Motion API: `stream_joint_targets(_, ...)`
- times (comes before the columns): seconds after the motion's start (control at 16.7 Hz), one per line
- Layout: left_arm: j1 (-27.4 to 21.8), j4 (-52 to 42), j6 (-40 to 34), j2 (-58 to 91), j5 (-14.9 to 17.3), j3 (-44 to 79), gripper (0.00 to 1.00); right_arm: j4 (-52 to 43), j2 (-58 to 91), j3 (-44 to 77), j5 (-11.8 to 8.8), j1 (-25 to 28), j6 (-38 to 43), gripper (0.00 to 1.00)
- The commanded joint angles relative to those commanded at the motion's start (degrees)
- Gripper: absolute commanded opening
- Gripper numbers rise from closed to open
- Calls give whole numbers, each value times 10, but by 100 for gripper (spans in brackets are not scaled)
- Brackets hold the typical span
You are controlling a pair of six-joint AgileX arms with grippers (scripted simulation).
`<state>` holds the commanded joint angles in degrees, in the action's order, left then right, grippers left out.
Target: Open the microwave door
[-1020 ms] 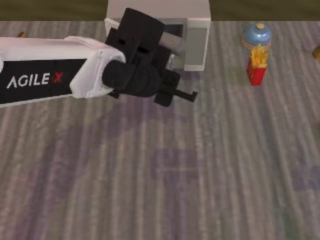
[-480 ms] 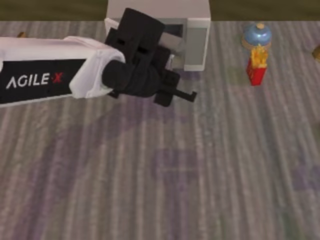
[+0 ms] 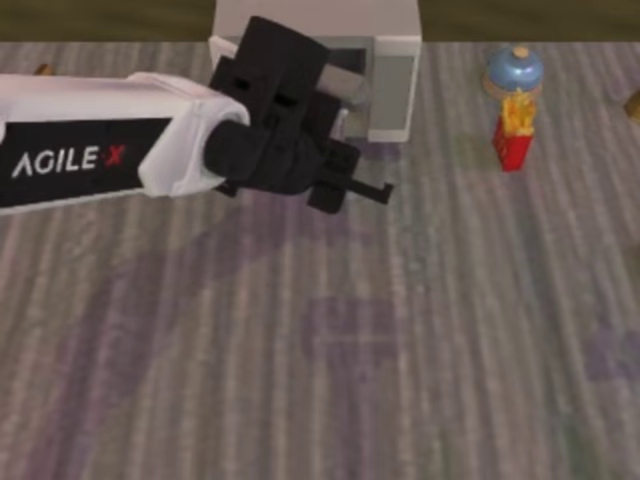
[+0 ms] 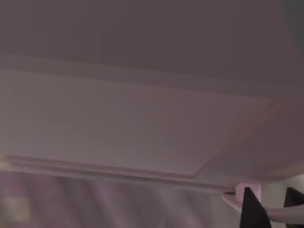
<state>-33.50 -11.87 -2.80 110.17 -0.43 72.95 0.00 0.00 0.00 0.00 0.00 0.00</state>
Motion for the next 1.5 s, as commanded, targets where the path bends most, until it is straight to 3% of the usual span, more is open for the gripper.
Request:
stream_joint_targets(0.3,0,0,0,0,0,0,0,0,0,0,0,0,0,100)
stream_joint_targets(0.78,14,6,39,-18,34,-25,0,0,0,0,0,0,0,100)
stream_joint_targets(1.5,15,6,40,-19,34,-26,0,0,0,0,0,0,0,100)
